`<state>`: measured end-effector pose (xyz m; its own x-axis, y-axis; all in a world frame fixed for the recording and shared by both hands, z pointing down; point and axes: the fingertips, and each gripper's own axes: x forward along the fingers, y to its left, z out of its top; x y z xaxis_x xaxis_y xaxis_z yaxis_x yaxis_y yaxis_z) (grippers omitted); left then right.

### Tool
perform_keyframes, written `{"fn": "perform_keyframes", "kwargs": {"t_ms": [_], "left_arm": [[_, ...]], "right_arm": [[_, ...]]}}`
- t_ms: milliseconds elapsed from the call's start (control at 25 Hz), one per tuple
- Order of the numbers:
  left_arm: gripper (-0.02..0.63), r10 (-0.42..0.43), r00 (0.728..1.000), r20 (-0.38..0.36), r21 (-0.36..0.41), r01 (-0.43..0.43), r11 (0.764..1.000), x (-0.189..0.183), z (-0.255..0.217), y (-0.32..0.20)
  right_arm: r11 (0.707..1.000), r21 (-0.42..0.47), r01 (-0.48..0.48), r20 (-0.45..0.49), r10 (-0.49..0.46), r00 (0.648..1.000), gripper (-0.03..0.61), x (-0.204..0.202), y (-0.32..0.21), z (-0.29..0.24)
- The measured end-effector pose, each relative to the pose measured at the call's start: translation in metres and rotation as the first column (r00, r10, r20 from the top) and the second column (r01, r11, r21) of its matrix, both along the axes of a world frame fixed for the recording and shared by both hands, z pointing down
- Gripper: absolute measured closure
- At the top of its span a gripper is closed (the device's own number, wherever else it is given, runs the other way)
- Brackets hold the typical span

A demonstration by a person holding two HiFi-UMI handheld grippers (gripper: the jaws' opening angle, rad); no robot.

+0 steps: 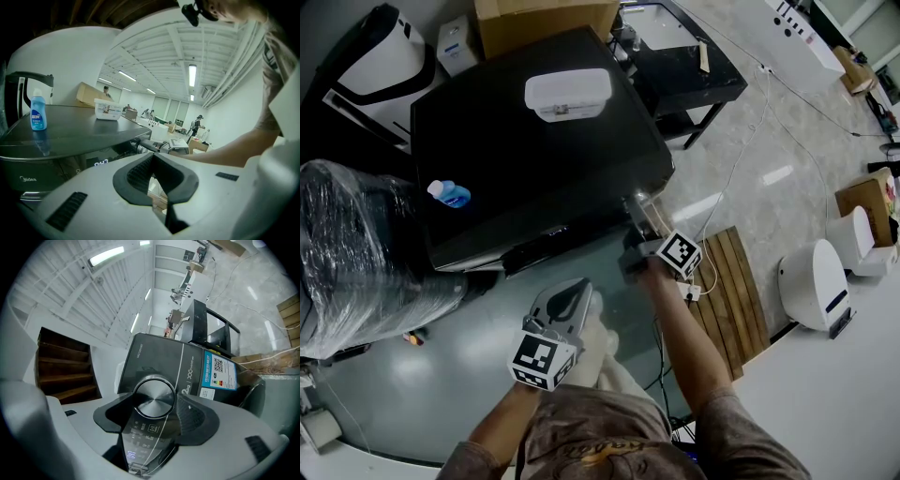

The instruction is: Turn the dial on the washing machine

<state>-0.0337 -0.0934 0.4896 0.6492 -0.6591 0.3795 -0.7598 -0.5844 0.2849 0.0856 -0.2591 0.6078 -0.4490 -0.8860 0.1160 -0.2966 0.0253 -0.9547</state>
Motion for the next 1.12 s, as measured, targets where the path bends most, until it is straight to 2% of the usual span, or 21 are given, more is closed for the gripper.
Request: {"fn": "perform_keyframes", "kwargs": {"t_ms": [200,280,320,360,400,520,600,800,880,1120], "left_arm": [[0.614,0.003,1.0,0.005,-0.005,-0.003,1.0,-0.004,0.003,0.002],[0.614,0.002,1.0,0.005,-0.005,-0.002,1.0,-0.005,0.003,0.002],[0.614,0.002,1.0,0.004,-0.005,-0.002,1.0,-0.005,0.003,0.002],[0.614,0.002,1.0,0.003,-0.004,-0.002,1.0,-0.005,0.002,0.002],[0.614,0.003,1.0,0.002,-0.004,-0.003,1.0,-0.005,0.002,0.003],[0.614,0.008,1.0,-0.002,-0.002,-0.008,1.0,-0.003,0.001,0.003],[0.614,0.01,1.0,-0.004,-0.002,-0.01,1.0,-0.002,0.002,0.004],[0.614,0.007,1.0,-0.003,-0.008,-0.007,1.0,-0.004,0.004,0.006],[0.614,0.002,1.0,-0.001,-0.011,-0.002,1.0,-0.007,0.006,0.006],[0.614,-0.013,1.0,0.0,-0.013,0.013,1.0,-0.012,0.008,0.004]], "right_arm": [[1.0,0.026,0.002,-0.127,0.001,0.992,0.3,0.006,0.001,-0.006],[0.998,0.047,0.029,-0.217,-0.018,0.976,0.283,0.007,0.002,-0.01],[0.996,0.061,0.065,-0.288,-0.045,0.956,0.277,0.005,0.002,-0.012],[0.991,0.071,0.115,-0.378,-0.08,0.922,0.273,0.003,0.004,-0.012],[0.982,0.076,0.171,-0.48,-0.115,0.87,0.265,0.0,0.006,-0.011],[0.949,0.077,0.307,-0.742,-0.151,0.654,0.236,-0.007,0.011,-0.01],[0.932,0.068,0.357,-0.827,-0.147,0.543,0.224,-0.009,0.012,-0.009],[0.896,0.03,0.443,-0.945,-0.119,0.304,0.225,-0.017,0.011,-0.005],[0.893,0.033,0.448,-0.962,-0.092,0.256,0.225,-0.019,0.009,-0.005],[0.906,0.007,0.423,-0.976,-0.086,0.202,0.229,-0.011,0.003,0.0]]}}
